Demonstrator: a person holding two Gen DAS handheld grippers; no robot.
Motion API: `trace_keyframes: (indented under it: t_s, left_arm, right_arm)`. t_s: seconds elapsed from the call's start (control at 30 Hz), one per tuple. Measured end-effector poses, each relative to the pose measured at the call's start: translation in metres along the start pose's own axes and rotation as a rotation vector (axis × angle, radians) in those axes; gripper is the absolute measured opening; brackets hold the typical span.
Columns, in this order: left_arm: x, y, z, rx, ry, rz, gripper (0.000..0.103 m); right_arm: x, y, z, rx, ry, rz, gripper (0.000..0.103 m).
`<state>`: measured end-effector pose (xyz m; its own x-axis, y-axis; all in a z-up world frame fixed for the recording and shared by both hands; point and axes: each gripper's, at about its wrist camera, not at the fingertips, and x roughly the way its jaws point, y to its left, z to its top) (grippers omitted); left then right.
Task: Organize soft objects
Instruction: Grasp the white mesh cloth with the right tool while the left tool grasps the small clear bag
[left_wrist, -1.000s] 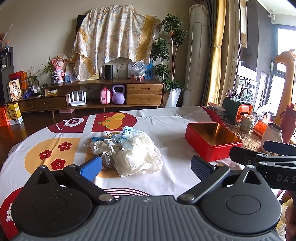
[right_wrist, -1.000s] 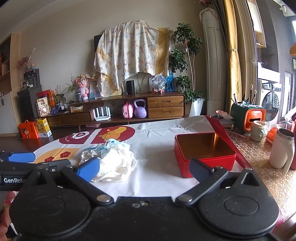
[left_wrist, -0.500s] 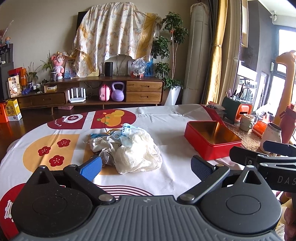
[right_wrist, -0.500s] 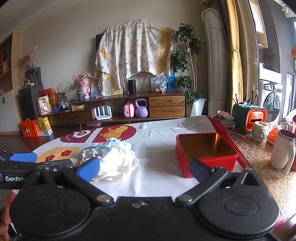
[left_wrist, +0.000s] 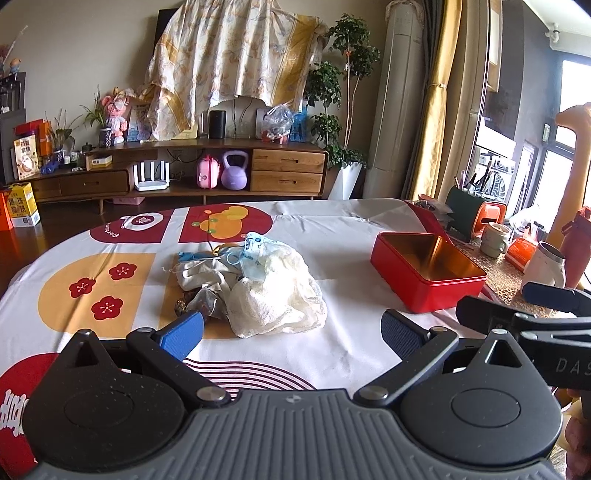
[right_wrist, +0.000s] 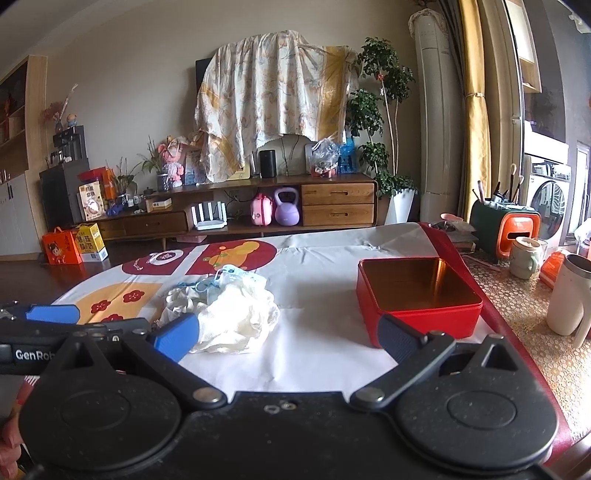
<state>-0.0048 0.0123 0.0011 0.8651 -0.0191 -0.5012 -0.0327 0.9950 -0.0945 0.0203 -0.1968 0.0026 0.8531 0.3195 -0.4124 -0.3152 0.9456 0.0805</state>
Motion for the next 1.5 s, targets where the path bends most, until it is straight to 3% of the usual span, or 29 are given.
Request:
trace_keyframes:
  t_s: [0.27, 0.6, 0.77, 0.97, 1.1, 1.2, 1.33, 1.5]
  left_arm:
    - [0.029, 0.021, 0.003, -0.037, 0.035, 0.007, 0.103]
    - [0.090, 0.061, 0.005, -0.050, 0.088, 0.096, 0.103]
    - [0.123, 0.084, 0.007, -0.059, 0.109, 0.172, 0.102]
    - [0.153, 0.095, 0.004, -0.024, 0.110, 0.208, 0.102]
    - [0.168, 0.097, 0.002, -0.017, 0.114, 0.204, 0.097]
    - [0.179, 0.099, 0.000, -0.020, 0.121, 0.205, 0.086]
    - [0.189, 0.103, -0.001, -0.025, 0.129, 0.183, 0.078]
    - [0.201, 0.105, -0.005, -0.011, 0.130, 0.151, 0.063]
  right_arm:
    - [0.032, 0.003, -0.004, -0.037, 0.077, 0.070, 0.103]
    - [0.093, 0.011, 0.004, -0.150, 0.160, 0.183, 0.094]
    - [0.130, 0.012, 0.015, -0.178, 0.194, 0.203, 0.093]
    - [0.173, 0.018, 0.024, -0.175, 0.231, 0.227, 0.091]
    - [0.204, 0.026, 0.027, -0.177, 0.253, 0.228, 0.088]
    - [0.225, 0.032, 0.028, -0.160, 0.282, 0.241, 0.087]
    - [0.250, 0.041, 0.026, -0.142, 0.357, 0.298, 0.076]
    - [0.269, 0.044, 0.020, -0.092, 0.421, 0.293, 0.071]
